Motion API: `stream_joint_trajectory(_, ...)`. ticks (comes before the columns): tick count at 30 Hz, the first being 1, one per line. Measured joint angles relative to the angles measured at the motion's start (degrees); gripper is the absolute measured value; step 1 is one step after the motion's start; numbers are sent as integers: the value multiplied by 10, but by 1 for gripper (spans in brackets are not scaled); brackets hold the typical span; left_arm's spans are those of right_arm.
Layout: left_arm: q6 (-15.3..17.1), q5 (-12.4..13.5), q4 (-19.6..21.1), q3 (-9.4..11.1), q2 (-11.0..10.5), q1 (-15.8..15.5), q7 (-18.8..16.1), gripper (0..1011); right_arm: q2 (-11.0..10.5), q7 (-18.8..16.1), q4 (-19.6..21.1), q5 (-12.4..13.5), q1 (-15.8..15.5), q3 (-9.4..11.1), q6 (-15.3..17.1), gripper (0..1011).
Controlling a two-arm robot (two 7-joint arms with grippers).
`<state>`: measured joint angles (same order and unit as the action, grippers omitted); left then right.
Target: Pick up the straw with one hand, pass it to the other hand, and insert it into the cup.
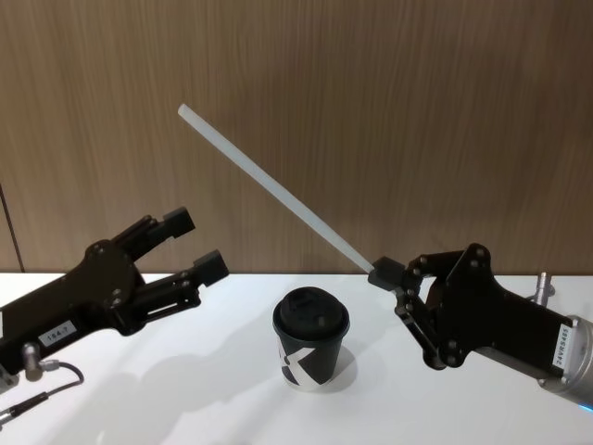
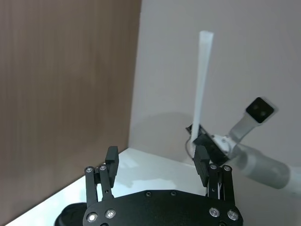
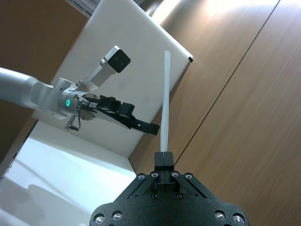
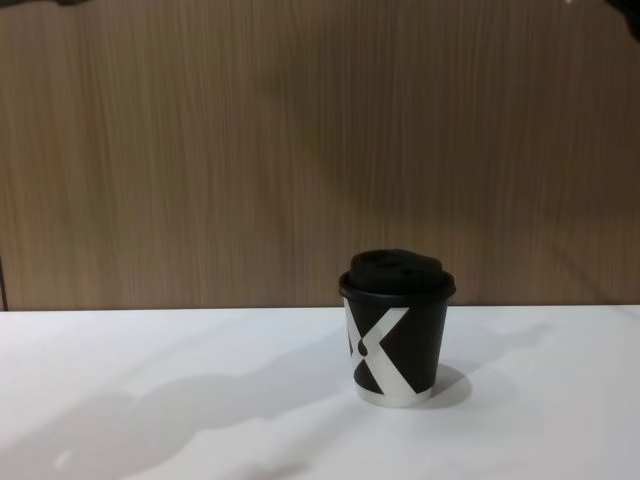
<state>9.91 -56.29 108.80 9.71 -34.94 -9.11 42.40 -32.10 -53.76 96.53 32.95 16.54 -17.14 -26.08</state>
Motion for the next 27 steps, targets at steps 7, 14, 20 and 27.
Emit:
stream_joint_trajectory(7, 1, -17, -13, 11, 1, -18, 30, 1003, 0, 0, 0, 0, 0, 0, 0, 1)
stream_joint_trajectory(14, 1, -29, -25, 22, 9, -33, 45, 1003, 0, 0, 0, 0, 0, 0, 0, 0)
stream_joint_trajectory(20, -1, -41, -36, 33, 22, -47, 53, 1003, 0, 0, 0, 0, 0, 0, 0, 0)
stream_joint_trajectory(27, -3, -50, -45, 46, 35, -63, 60, 1003, 0, 0, 0, 0, 0, 0, 0, 0)
